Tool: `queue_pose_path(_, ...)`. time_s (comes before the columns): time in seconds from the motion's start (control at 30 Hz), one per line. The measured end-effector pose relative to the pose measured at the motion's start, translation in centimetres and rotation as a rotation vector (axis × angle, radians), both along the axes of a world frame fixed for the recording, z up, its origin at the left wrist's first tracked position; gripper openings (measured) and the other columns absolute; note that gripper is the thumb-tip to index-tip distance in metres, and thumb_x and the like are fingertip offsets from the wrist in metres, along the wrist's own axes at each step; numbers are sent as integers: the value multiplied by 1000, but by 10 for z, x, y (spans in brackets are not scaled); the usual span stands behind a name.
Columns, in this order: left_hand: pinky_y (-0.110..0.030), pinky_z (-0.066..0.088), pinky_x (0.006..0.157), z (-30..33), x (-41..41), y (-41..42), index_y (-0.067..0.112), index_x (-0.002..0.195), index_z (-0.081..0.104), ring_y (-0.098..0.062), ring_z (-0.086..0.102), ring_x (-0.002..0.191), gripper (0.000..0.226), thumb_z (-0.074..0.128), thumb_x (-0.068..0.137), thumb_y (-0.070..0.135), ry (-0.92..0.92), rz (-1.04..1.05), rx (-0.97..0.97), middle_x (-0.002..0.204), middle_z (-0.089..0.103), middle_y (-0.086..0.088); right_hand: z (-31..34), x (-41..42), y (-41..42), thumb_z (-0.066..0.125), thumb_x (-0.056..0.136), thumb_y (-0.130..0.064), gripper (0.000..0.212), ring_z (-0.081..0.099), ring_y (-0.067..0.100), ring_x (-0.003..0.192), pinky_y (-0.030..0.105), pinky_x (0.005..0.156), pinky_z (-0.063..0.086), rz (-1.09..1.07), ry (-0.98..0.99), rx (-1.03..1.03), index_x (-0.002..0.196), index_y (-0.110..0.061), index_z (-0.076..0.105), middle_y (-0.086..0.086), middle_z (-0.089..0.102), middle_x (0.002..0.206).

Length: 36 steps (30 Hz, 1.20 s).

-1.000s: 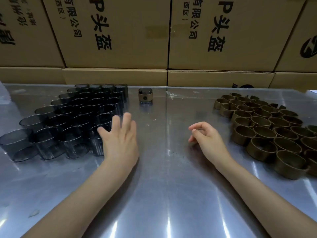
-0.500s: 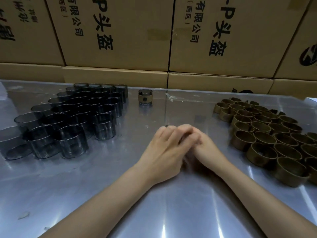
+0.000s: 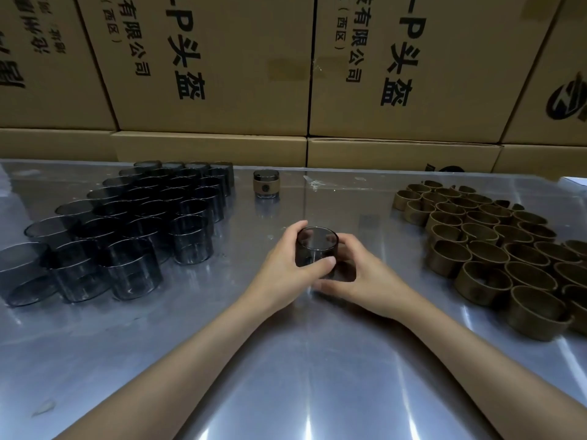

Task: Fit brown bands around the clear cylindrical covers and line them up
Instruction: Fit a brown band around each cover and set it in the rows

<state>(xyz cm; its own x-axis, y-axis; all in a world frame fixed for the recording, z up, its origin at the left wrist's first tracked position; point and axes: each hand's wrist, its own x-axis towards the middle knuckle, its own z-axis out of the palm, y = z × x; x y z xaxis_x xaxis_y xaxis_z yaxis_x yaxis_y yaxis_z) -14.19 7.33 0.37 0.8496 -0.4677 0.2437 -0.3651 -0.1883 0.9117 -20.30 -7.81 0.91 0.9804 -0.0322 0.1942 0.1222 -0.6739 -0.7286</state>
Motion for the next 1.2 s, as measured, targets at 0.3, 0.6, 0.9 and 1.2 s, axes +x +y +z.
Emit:
queue_pose_path(0.3,-14,48,85,0,2,2,18,116,53,4,64,99,54,80,73,-1,11,-26,-194,109,65,5,-2,3,1,84,71,-27,55,68,3,94,37,88,53,-23,-155,101,112,-32,47,-11,72,104)
queue_pose_path(0.6,-10,46,77,9,-11,0,17,107,60,5,63,86,46,83,70,4,-119,39,-237,97,67,6,-2,7,5,90,60,-22,65,70,10,83,47,82,55,-34,-200,121,98,-42,41,-13,66,103)
queue_pose_path(0.9,-9,44,61,18,-17,2,17,78,63,3,57,67,18,80,77,25,7,218,-323,71,64,9,4,0,19,91,59,-24,65,67,4,71,28,68,53,7,-229,17,90,-37,36,-18,64,92)
queue_pose_path(1.2,-16,52,78,21,-3,12,19,91,75,-8,67,87,16,59,93,21,318,2,-435,91,75,2,0,5,13,88,62,-14,59,68,9,91,39,81,55,9,-219,215,94,-33,43,-8,67,104)
